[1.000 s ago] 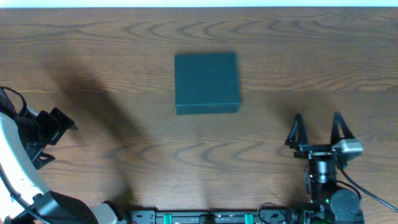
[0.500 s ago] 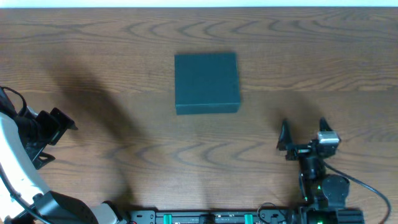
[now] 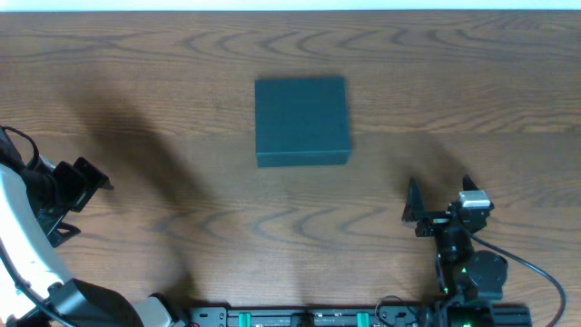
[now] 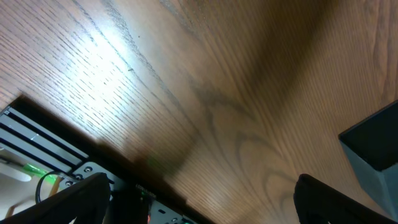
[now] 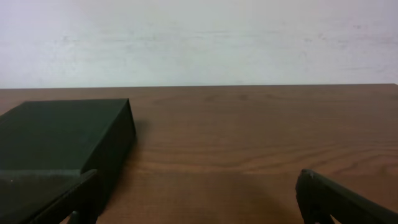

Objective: Pack container

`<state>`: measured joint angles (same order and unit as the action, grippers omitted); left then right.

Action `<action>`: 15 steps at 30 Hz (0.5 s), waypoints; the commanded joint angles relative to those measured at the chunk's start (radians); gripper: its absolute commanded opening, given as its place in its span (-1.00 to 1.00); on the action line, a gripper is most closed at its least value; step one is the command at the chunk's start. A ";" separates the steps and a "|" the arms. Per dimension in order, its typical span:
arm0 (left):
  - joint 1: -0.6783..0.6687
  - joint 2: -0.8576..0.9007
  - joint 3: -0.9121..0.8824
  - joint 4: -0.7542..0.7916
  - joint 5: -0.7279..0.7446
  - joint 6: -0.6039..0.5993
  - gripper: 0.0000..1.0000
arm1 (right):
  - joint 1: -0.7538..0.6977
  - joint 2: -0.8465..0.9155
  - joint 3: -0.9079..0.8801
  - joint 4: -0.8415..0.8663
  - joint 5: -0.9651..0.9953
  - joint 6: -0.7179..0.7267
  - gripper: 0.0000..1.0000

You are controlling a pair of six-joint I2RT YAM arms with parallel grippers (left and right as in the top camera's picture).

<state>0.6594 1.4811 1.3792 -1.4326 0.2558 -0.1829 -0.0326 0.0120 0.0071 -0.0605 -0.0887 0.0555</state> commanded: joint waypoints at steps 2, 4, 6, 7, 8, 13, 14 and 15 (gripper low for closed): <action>0.004 -0.003 0.011 -0.003 -0.004 0.000 0.91 | 0.007 -0.006 -0.002 -0.007 0.011 0.002 0.98; 0.004 -0.003 0.011 -0.003 -0.004 0.000 0.90 | 0.007 -0.006 -0.002 -0.007 0.011 0.002 0.98; 0.004 -0.003 0.011 -0.003 -0.004 0.000 0.91 | 0.007 -0.006 -0.002 -0.007 0.011 0.002 0.98; 0.004 -0.003 0.011 -0.003 -0.004 0.000 0.90 | 0.007 -0.006 -0.002 -0.007 0.011 0.002 0.99; 0.004 -0.004 0.011 -0.003 -0.004 0.000 0.90 | 0.007 -0.006 -0.002 -0.007 0.011 0.002 0.99; 0.000 -0.021 0.011 0.004 -0.016 0.008 0.90 | 0.007 -0.006 -0.002 -0.007 0.011 0.002 0.99; -0.006 -0.033 0.008 0.034 0.015 0.008 0.90 | 0.007 -0.006 -0.002 -0.007 0.011 0.002 0.99; -0.017 -0.053 0.003 0.072 0.053 0.014 0.90 | 0.007 -0.006 -0.002 -0.006 0.011 0.002 0.99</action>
<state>0.6567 1.4712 1.3792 -1.3956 0.2569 -0.1787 -0.0330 0.0120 0.0071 -0.0608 -0.0883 0.0559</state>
